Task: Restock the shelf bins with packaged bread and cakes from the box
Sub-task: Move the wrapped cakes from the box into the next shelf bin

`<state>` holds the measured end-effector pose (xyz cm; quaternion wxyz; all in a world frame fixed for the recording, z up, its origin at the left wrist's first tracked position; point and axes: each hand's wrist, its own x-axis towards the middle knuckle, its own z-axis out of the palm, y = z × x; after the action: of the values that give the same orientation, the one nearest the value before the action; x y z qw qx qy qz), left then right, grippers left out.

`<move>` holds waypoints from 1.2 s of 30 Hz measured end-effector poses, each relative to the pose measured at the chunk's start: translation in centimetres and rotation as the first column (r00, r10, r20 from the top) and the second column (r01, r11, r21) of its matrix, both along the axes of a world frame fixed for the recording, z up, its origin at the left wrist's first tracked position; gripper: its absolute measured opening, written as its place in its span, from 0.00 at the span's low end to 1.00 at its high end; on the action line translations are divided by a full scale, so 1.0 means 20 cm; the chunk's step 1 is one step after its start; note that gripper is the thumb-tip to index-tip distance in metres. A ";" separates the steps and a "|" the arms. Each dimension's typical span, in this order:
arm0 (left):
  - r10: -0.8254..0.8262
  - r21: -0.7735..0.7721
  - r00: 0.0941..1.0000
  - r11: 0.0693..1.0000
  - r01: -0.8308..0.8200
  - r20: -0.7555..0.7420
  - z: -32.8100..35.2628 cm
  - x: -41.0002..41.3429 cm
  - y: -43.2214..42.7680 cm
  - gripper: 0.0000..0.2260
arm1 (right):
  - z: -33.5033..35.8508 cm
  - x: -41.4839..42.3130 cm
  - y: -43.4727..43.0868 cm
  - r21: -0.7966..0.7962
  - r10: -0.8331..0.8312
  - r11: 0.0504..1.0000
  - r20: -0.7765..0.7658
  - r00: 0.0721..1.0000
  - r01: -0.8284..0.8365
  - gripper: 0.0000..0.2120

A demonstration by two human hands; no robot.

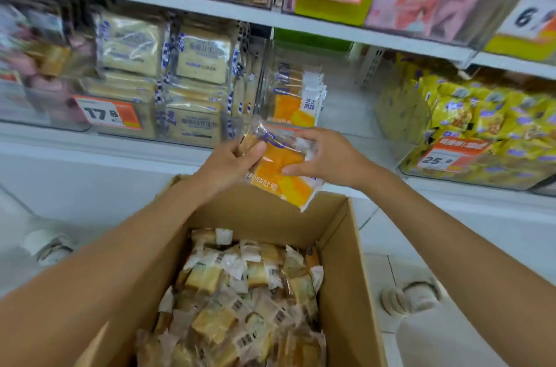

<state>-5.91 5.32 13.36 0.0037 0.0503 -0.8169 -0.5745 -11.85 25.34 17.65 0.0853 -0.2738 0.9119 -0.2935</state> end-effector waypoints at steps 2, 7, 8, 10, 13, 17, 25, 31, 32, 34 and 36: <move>0.017 -0.024 0.985 0.999 -0.021 -0.174 0.17 -0.11 0.01 0.07 | 0.16 -0.08 0.02 0.049 -0.030 0.998 -0.251 0.968 0.044 0.35; -0.005 -0.284 0.909 0.951 -0.125 -0.418 0.31 -0.45 -0.03 0.24 | 0.33 -0.40 0.08 0.108 -0.057 0.987 -0.472 0.880 0.122 0.30; 0.015 -0.332 0.901 0.927 -0.175 -0.433 0.30 -0.50 -0.04 0.25 | 0.31 -0.48 0.08 0.135 -0.065 0.981 -0.453 0.889 0.141 0.31; 0.069 -0.367 0.891 0.895 -0.254 -0.450 0.25 -0.57 -0.05 0.24 | 0.18 -0.61 0.05 0.267 -0.041 0.951 -0.386 0.921 0.154 0.31; 0.107 -0.346 0.888 0.895 -0.282 -0.447 0.13 -0.61 -0.08 0.21 | -0.07 -0.76 -0.01 0.498 0.057 0.860 -0.315 0.947 0.114 0.29; 0.076 -0.350 0.859 0.892 -0.285 -0.506 0.03 -0.61 -0.12 0.18 | -0.10 -0.86 -0.07 0.512 0.089 0.851 -0.357 0.930 0.115 0.35; 0.104 -0.321 0.845 0.895 -0.309 -0.525 0.01 -0.61 -0.11 0.18 | -0.14 -0.88 -0.12 0.470 0.132 0.879 -0.403 0.906 0.081 0.40; 0.158 -0.338 0.772 0.832 -0.440 -0.615 0.04 -0.54 -0.07 0.13 | -0.05 -0.82 -0.10 0.370 0.023 0.923 -0.324 0.946 0.104 0.43; 0.181 -0.320 0.771 0.834 -0.449 -0.610 0.04 -0.51 -0.06 0.11 | -0.04 -0.79 -0.09 0.276 -0.025 0.953 -0.349 0.937 0.128 0.38; 0.204 -0.255 0.809 0.882 -0.396 -0.551 0.03 -0.44 -0.02 0.07 | -0.02 -0.66 -0.08 0.049 -0.128 0.985 -0.417 0.900 0.163 0.22; 0.211 -0.179 0.871 0.931 -0.317 -0.443 -0.02 -0.37 0.00 0.05 | -0.06 -0.48 -0.08 -0.107 -0.168 0.985 -0.423 0.890 0.135 0.08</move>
<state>-13.41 5.41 13.04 0.2631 0.0377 -0.8473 -0.4599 -21.50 23.74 16.54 -0.1517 -0.2628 0.9152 -0.2651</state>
